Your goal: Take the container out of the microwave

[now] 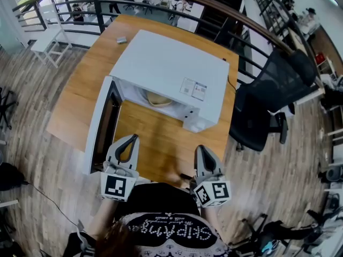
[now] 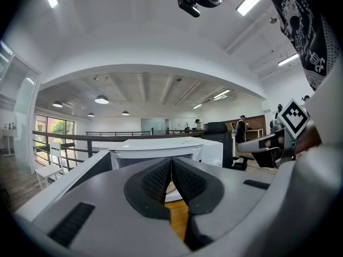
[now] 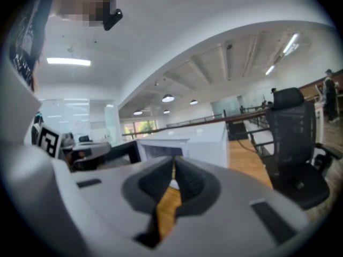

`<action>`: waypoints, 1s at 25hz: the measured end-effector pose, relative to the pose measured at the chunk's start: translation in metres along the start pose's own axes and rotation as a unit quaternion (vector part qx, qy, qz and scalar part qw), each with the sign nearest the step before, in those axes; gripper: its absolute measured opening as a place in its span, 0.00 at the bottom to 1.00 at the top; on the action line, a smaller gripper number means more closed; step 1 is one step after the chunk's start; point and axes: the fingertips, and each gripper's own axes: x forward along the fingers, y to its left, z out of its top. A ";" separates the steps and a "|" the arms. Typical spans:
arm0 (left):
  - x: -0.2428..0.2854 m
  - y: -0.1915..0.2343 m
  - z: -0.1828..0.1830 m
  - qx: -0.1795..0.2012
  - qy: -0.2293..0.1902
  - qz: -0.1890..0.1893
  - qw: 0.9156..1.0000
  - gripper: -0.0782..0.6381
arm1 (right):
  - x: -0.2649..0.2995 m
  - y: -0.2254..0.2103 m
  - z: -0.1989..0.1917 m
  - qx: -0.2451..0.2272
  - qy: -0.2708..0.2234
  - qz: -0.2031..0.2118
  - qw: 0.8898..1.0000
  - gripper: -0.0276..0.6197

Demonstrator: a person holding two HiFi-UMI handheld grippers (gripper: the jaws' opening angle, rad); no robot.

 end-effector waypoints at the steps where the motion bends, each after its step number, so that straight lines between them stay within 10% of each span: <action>1: 0.000 -0.001 0.001 0.001 0.000 -0.001 1.000 0.16 | -0.001 -0.001 0.000 0.000 0.000 -0.002 1.000 0.10; 10: 0.011 -0.008 0.005 0.080 0.016 -0.012 0.997 0.21 | -0.013 -0.011 0.003 0.003 -0.005 -0.022 1.000 0.10; 25: 0.087 -0.033 -0.029 0.231 0.084 -0.110 0.963 0.32 | -0.040 -0.036 0.004 0.015 -0.023 -0.071 0.997 0.10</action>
